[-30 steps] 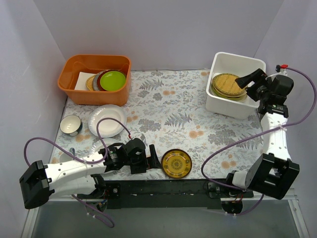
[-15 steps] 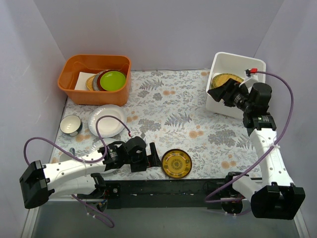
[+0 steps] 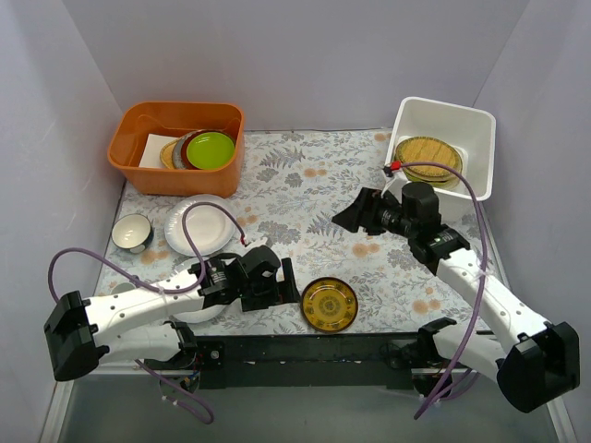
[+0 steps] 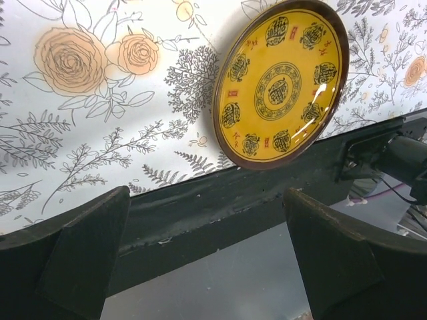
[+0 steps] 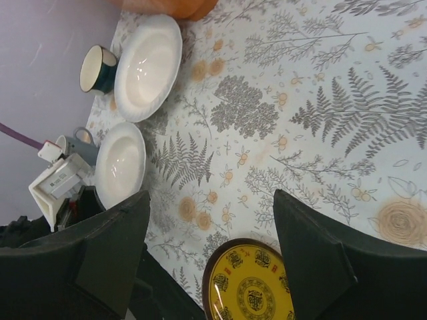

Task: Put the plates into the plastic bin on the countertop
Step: Pick up the plate at the center of the board.

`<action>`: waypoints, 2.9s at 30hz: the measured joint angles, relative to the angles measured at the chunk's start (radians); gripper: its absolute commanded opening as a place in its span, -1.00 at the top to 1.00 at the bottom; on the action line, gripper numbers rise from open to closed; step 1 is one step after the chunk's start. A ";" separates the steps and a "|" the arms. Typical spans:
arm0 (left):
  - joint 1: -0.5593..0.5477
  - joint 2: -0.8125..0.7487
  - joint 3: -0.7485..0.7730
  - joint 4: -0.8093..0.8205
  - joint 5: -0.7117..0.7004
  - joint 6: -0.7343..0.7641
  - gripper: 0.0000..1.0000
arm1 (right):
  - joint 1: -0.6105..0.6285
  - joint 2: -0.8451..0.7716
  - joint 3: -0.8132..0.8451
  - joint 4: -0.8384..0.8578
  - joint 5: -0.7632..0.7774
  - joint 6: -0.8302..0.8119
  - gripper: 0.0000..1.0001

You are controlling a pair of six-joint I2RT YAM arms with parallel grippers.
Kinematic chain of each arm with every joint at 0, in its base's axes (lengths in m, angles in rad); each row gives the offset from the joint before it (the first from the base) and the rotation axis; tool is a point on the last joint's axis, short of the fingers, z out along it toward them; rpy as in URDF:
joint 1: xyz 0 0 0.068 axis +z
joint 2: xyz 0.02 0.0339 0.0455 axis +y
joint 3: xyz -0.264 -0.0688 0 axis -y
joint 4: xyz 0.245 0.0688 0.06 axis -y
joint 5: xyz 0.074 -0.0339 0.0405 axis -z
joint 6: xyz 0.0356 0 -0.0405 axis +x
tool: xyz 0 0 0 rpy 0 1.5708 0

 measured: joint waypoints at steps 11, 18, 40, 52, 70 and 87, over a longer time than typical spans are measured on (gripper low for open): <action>0.193 0.004 0.158 -0.053 0.001 0.132 -0.96 | 0.174 0.210 -0.079 0.202 0.032 0.092 -0.61; 0.359 0.026 0.302 -0.108 0.027 0.263 -0.96 | 0.284 0.414 -0.088 0.336 0.032 0.175 -0.61; 0.875 0.055 0.430 -0.161 0.386 0.504 -0.96 | 0.478 0.883 0.248 0.632 -0.015 0.382 -0.59; 0.921 0.047 0.430 -0.190 0.451 0.551 -0.96 | 0.519 1.094 0.403 0.660 -0.013 0.510 -0.52; 0.925 -0.004 0.429 -0.208 0.468 0.555 -0.96 | 0.491 1.349 0.751 0.603 0.006 0.631 0.13; 0.925 -0.011 0.367 -0.169 0.492 0.544 -0.96 | 0.413 1.399 0.839 0.571 -0.055 0.624 0.64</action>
